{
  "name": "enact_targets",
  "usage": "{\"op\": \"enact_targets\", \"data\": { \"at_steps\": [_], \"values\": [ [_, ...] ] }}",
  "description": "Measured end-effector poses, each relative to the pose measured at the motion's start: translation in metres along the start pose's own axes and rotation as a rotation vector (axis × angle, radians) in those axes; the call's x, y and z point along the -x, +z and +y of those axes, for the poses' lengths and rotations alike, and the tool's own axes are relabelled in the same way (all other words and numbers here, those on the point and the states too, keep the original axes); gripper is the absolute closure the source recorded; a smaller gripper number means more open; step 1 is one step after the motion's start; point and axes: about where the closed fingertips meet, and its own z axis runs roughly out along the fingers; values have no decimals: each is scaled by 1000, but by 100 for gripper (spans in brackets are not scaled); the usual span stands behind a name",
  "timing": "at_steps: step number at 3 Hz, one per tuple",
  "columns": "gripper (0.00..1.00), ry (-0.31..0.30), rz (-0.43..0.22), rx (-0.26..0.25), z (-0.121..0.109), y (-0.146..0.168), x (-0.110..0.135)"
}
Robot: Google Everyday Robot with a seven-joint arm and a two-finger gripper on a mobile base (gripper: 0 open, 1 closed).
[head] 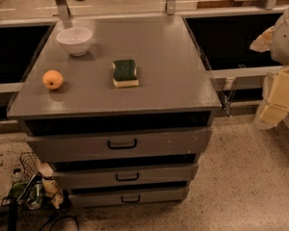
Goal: Open bottom drawer
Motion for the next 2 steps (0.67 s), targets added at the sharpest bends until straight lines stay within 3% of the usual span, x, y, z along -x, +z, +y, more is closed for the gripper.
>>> {"op": "enact_targets", "data": {
  "at_steps": [1,2],
  "values": [
    [0,0,0,0,0,0,0],
    [9,0,0,0,0,0,0]
  ]
}}
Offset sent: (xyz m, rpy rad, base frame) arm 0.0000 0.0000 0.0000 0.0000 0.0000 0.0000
